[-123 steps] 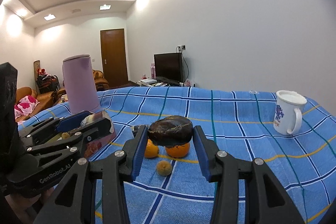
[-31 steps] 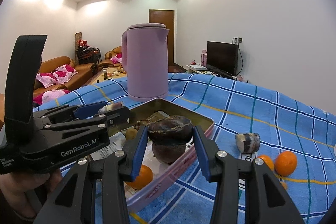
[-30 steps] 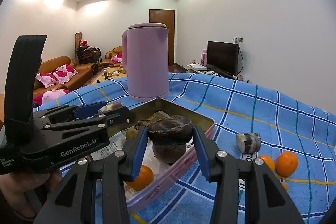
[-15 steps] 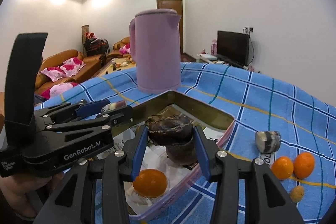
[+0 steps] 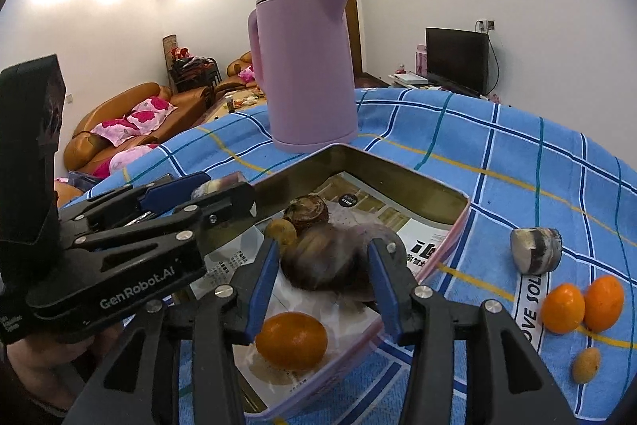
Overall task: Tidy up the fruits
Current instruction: 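Lower the striped root and dark brown fruit into the tin box and open both tools, then move both tools back to the remaining fruits on the tablecloth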
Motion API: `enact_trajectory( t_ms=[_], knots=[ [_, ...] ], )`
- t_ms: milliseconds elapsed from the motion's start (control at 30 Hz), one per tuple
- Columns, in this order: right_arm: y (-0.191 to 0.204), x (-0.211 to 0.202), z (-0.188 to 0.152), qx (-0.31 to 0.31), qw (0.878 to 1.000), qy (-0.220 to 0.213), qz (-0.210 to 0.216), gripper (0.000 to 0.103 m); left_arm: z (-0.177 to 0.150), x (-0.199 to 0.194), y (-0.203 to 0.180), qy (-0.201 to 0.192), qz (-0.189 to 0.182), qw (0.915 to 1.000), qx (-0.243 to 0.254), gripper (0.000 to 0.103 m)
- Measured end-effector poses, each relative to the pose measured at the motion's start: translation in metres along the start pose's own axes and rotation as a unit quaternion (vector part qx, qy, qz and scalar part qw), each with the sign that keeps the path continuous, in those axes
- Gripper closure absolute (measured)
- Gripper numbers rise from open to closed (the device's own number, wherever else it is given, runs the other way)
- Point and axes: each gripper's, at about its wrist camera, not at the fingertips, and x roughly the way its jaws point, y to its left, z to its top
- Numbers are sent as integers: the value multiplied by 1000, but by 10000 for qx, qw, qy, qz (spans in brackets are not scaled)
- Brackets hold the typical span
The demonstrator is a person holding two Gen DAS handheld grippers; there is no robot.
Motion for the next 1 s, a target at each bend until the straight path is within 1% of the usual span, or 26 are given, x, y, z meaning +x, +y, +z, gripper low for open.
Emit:
enact_trajectory(
  t_ms=[100,233,300,433,500,567,633,800,933,1000],
  knots=[
    [-2,-2,0,48,10000,-22,3,50,0,-2,-1,-47,7,10000,13,54],
    [-5,-9,-1,134,9997,-180,-62,47,-1,-4,-5,-84,99,9999,82,43],
    [-6,-15,-2,136,9992,-316,-224,47,-1,-6,-8,-135,92,9998,114,40],
    [-9,-27,-4,54,9974,-461,-558,46,-2,-8,-20,-123,3,9997,198,39],
    [-15,-36,-5,57,9962,-523,-701,46,-2,-10,-30,-135,-68,9995,282,36],
    [-20,-41,-8,52,9946,-551,-876,46,-2,-12,-37,-177,-71,9993,315,30],
    [-28,-46,-11,85,9924,-546,-1102,46,-3,-14,-45,-199,-134,9991,351,30],
    [-50,-58,-20,299,9893,-448,-1359,46,-6,-12,-66,-120,-230,9985,472,30],
    [-77,-72,-26,534,9821,-382,-1763,46,-1,-18,-88,-122,-426,9973,582,30],
    [-95,-82,-31,718,9766,-345,-1998,46,2,-20,-101,-150,-552,9961,675,29]
  ],
)
